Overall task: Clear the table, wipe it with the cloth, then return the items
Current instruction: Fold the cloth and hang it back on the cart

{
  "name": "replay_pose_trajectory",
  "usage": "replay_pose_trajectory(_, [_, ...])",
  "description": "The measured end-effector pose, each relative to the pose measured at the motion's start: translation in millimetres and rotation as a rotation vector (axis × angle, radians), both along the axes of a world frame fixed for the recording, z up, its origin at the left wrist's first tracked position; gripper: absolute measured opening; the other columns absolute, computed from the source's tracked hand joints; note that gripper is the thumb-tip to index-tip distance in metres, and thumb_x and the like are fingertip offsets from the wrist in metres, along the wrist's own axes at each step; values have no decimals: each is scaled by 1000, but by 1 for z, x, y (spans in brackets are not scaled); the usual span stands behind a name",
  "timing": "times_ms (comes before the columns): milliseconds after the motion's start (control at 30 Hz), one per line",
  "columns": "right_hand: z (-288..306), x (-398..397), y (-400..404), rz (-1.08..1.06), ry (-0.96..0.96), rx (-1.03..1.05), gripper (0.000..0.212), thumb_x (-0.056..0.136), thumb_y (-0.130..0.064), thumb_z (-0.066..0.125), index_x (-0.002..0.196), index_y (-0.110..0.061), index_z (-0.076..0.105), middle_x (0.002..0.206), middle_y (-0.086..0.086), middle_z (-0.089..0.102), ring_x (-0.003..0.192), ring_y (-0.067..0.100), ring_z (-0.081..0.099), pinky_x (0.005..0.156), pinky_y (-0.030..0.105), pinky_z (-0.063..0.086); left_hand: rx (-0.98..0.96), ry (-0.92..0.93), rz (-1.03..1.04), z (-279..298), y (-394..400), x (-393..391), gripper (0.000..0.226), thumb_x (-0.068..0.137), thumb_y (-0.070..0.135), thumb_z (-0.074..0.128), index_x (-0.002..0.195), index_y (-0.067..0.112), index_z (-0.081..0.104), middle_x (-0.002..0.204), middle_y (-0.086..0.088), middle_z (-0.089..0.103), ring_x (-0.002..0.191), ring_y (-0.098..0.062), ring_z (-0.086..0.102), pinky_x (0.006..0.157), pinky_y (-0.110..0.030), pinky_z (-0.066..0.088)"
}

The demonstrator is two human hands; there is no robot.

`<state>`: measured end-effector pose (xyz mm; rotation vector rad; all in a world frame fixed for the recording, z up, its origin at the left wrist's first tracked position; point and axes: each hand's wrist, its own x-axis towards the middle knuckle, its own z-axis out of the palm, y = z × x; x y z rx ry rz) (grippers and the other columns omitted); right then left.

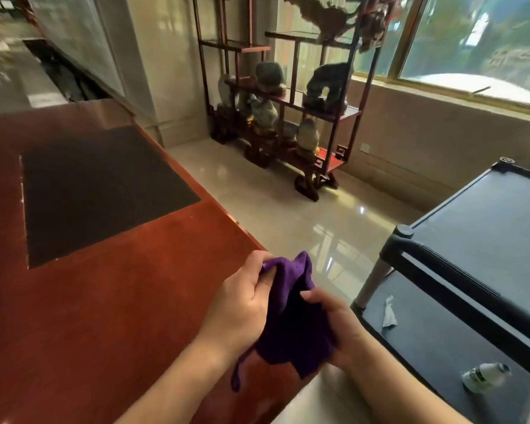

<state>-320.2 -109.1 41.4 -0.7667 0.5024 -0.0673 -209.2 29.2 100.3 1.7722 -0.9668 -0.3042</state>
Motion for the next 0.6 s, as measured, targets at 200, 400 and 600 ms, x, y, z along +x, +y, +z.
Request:
replay_pose_trajectory(200, [14, -58, -42, 133, -65, -190, 67, 69, -8, 67, 135, -13, 56, 135, 31, 53, 116, 47, 56, 97, 57, 44, 102, 49, -471, 76, -56, -6, 18, 101, 23, 46, 94, 32, 60, 78, 16, 63, 72, -2, 58, 67, -22, 47])
replay_pose_trajectory(400, [37, -110, -77, 196, -279, -215, 75, 84, 5, 58, 152, -6, 27, 151, 20, 41, 132, 38, 46, 108, 50, 35, 357, 318, -892, 112, -128, -39, 14, 99, 18, 50, 102, 22, 63, 86, 2, 64, 74, -9, 60, 71, -24, 51])
replay_pose_trajectory(600, [60, -159, -92, 108, -263, -395, 58, 76, 5, 61, 134, 1, 51, 126, 17, 62, 115, 33, 58, 101, 47, 44, 647, 279, -1067, 108, -197, -91, 11, 97, 22, 55, 103, 25, 65, 82, 5, 71, 72, -9, 68, 64, -23, 56])
